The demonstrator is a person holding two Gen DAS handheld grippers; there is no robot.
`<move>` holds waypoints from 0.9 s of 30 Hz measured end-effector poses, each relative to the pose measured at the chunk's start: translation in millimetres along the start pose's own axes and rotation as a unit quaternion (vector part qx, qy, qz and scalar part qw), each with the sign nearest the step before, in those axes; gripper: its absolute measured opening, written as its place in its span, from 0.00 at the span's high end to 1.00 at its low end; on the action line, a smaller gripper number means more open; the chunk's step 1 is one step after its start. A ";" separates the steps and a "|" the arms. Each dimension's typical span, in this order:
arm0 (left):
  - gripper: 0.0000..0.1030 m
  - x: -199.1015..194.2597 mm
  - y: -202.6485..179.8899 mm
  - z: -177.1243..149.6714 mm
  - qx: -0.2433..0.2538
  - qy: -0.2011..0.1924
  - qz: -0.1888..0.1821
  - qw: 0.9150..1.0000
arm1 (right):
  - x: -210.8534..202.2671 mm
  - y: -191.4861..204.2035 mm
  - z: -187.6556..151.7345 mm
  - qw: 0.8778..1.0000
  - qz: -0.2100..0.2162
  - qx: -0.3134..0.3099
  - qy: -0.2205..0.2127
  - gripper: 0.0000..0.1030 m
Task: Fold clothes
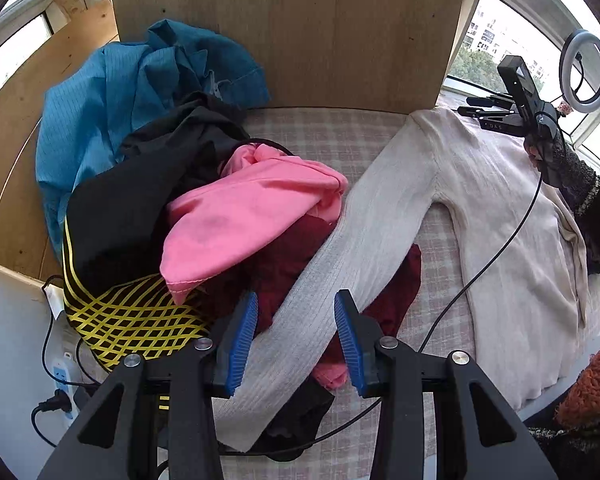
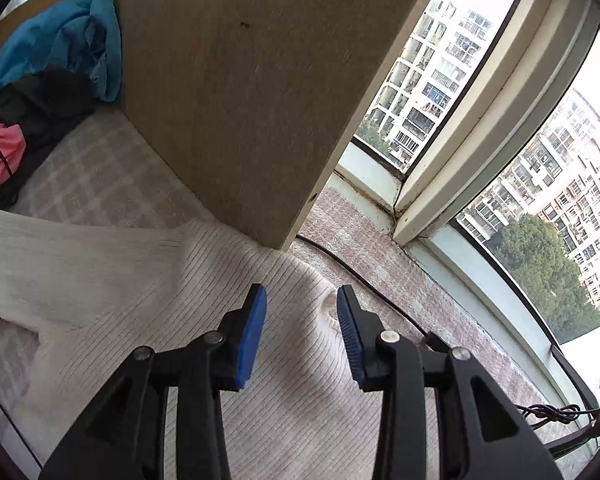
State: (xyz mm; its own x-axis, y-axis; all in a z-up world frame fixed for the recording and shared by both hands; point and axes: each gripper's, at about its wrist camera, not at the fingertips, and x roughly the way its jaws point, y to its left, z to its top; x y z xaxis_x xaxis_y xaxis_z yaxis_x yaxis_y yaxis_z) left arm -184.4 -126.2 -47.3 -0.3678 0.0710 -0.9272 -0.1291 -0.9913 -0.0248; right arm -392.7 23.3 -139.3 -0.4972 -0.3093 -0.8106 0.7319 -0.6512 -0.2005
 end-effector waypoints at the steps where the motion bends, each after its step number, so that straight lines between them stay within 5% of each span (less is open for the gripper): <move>1: 0.63 -3.6 2.8 -7.2 0.001 0.004 0.001 1.000 | -12.9 -4.5 -1.2 1.000 0.007 0.011 -0.009 0.63; 9: 0.62 4.6 14.0 -47.3 0.015 0.048 0.010 0.999 | -69.8 6.7 -7.4 0.987 0.139 0.085 0.001 0.62; 16: 0.62 -0.8 28.0 -42.0 0.040 0.038 0.008 0.998 | -70.4 66.4 -9.0 0.984 0.174 0.042 0.022 0.62; 23: 0.62 46.2 22.3 -28.6 0.100 0.104 -0.010 0.990 | -65.9 117.0 -3.3 0.980 0.198 -0.007 0.033 0.62; 25: 0.74 46.9 26.6 -23.5 0.094 0.104 -0.009 0.990 | -59.7 122.3 -5.6 0.978 0.203 -0.010 0.046 0.62; 27: 0.96 40.4 29.3 -20.7 0.088 0.097 -0.009 0.991 | -51.0 125.0 -7.9 0.976 0.208 -0.011 0.061 0.62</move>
State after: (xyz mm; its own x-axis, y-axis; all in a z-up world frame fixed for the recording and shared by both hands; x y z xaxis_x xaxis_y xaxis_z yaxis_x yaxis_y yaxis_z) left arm -184.0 -154.7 -93.2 -0.1827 0.0491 -0.9819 -0.2981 -0.9545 0.0077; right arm -272.3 -36.9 -127.4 -0.0961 -0.4585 -0.8835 0.8690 -0.4715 0.1502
